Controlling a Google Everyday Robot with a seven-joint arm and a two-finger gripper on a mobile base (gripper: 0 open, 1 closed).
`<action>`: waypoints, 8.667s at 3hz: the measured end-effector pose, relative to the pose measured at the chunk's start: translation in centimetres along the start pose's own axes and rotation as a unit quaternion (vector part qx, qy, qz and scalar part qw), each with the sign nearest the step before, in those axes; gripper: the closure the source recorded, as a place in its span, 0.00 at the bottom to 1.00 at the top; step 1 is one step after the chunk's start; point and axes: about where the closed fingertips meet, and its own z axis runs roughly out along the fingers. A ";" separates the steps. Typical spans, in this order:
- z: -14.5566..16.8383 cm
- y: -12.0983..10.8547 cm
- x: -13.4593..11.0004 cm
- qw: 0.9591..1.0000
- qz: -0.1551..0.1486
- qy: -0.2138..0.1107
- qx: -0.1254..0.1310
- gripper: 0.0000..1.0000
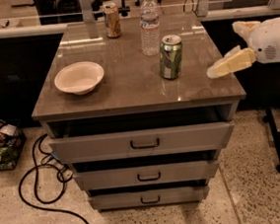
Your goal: Place green can into paper bowl
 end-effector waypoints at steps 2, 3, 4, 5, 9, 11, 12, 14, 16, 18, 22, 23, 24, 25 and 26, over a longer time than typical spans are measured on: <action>6.8 -1.5 -1.1 0.993 0.026 -0.101 -0.058 0.00; 9.0 -2.1 -1.1 0.988 0.041 -0.129 -0.072 0.00; 10.4 -2.3 -0.9 0.985 0.055 -0.145 -0.082 0.00; 12.1 -1.8 -1.0 0.981 0.058 -0.158 -0.099 0.00; 14.2 -0.6 -2.0 0.976 0.054 -0.171 -0.120 0.88; 15.0 -0.3 -2.8 0.975 0.053 -0.172 -0.130 1.00; 15.9 0.4 -6.9 0.970 0.058 -0.174 -0.158 1.00; 19.5 5.3 -16.0 0.962 0.097 -0.148 -0.208 1.00; 24.0 11.5 -17.8 0.946 0.114 -0.172 -0.251 1.00; 28.3 16.3 -17.3 0.932 0.062 -0.193 -0.300 1.00; 31.6 17.4 -14.2 0.943 -0.004 -0.166 -0.289 1.00; 31.8 17.7 -14.4 0.942 -0.004 -0.167 -0.292 0.83; 31.9 18.0 -14.5 0.941 -0.004 -0.167 -0.294 0.60; 32.1 18.4 -14.7 0.940 -0.005 -0.167 -0.297 0.28; 32.2 18.6 -14.8 0.939 -0.005 -0.168 -0.299 0.05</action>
Offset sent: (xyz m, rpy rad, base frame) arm 0.0850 0.0561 -0.0253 0.3196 -0.0469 0.1681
